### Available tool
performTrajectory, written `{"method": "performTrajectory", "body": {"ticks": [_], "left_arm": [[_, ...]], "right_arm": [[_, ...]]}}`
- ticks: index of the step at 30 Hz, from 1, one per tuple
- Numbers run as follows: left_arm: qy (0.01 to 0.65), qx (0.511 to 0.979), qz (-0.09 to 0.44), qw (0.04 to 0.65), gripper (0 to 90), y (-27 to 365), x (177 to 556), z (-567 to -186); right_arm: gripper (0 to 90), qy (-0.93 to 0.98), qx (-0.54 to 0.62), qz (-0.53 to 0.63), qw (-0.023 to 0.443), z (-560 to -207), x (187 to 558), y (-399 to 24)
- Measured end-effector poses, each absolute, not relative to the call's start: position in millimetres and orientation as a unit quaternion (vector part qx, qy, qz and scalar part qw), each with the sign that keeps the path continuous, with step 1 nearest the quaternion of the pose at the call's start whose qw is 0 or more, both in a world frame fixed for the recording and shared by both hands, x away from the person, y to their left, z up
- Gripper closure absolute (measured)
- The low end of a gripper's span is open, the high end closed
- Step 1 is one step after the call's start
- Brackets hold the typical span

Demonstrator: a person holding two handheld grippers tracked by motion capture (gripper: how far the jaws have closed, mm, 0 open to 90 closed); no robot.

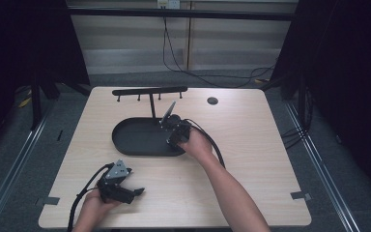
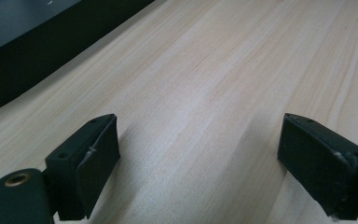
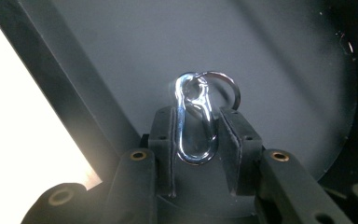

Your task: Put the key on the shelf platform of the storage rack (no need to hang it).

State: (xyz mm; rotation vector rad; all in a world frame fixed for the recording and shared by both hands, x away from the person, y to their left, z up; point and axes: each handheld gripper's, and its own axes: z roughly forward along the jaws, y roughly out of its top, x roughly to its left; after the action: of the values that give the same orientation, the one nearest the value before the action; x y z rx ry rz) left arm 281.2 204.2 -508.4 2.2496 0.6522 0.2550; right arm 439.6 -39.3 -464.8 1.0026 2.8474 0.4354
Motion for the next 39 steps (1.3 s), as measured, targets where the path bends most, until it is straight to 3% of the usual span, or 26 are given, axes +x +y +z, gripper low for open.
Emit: {"method": "performTrajectory", "body": {"ticks": [29,31,39], "left_arm": [[0.257,0.882,0.099,0.382,12.3,204.1,281.0,-508.4],[0.256,0.882,0.099,0.382,12.3,204.2,281.1,-508.5],[0.256,0.882,0.099,0.382,12.3,204.2,281.1,-508.4]], "right_arm": [[67.2,0.926,0.343,0.147,0.056,-472.2,442.9,-42.0],[60.4,0.924,0.347,0.147,0.059,-472.4,442.8,-41.5],[53.6,0.924,0.349,0.143,0.065,-472.1,443.3,-43.7]]}}
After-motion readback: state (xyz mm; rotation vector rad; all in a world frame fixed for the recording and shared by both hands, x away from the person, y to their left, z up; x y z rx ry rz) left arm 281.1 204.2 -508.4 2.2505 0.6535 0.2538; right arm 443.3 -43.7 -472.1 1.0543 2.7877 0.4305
